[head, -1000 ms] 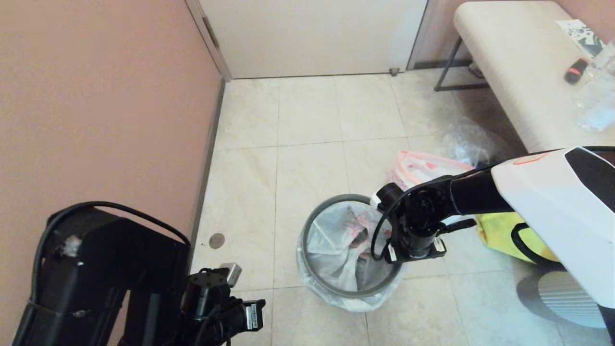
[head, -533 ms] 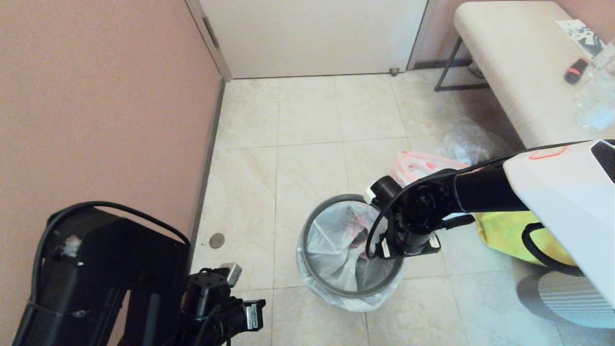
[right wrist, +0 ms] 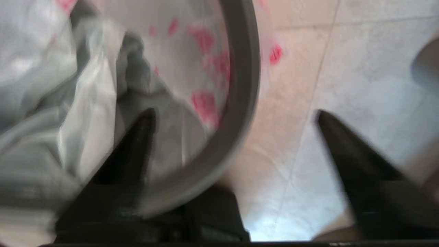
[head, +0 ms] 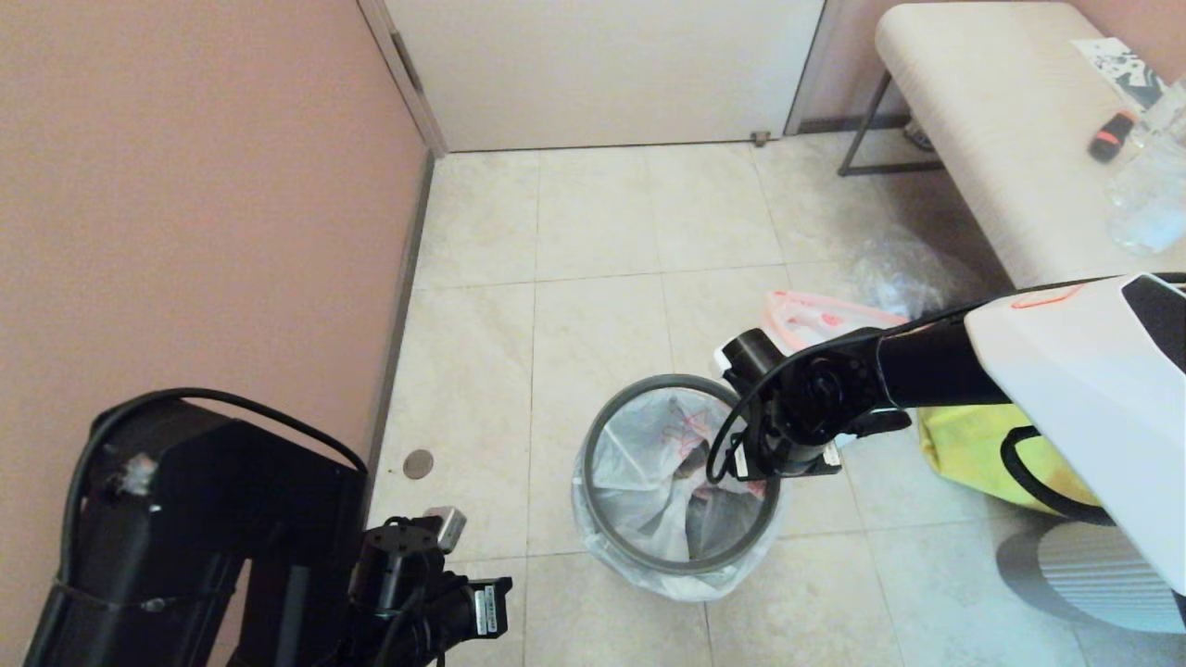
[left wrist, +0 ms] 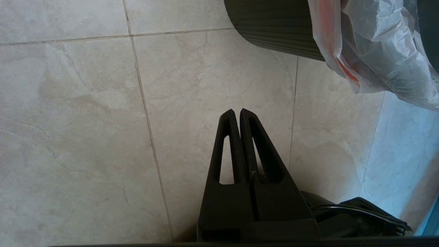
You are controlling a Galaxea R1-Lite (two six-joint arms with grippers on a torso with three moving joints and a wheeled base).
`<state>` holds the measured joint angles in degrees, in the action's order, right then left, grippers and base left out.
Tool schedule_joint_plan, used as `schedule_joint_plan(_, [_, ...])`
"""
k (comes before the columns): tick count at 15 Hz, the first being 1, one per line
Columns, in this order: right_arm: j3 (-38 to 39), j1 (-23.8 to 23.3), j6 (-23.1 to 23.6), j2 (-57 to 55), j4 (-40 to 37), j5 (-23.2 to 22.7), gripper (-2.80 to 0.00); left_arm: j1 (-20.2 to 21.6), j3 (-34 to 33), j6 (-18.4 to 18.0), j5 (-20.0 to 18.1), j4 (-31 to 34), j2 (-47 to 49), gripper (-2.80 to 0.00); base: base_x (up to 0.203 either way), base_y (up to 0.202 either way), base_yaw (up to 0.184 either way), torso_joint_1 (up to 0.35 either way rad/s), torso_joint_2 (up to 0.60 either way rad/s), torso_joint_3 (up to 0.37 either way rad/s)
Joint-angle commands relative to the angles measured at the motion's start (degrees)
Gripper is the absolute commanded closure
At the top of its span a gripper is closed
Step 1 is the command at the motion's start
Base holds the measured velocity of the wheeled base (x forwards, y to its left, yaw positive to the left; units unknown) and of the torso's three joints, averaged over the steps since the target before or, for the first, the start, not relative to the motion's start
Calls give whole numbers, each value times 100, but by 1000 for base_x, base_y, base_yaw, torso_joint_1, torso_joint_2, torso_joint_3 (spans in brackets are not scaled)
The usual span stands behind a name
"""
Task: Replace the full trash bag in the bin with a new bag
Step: Place the trash can ring on the trash can
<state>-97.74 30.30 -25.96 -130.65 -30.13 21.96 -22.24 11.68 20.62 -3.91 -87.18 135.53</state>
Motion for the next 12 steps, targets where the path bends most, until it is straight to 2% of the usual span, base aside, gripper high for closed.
schedule_joint_plan(1, [-101, -91, 2, -308, 108, 11, 0, 0, 1, 12, -2, -48, 8, 0, 0, 0, 0, 0, 0, 0])
schedule_joint_plan(12, [-237, -65, -6, -247, 59, 22, 0, 0, 1, 12, 5, -48, 9, 0, 0, 0, 0, 0, 0, 0])
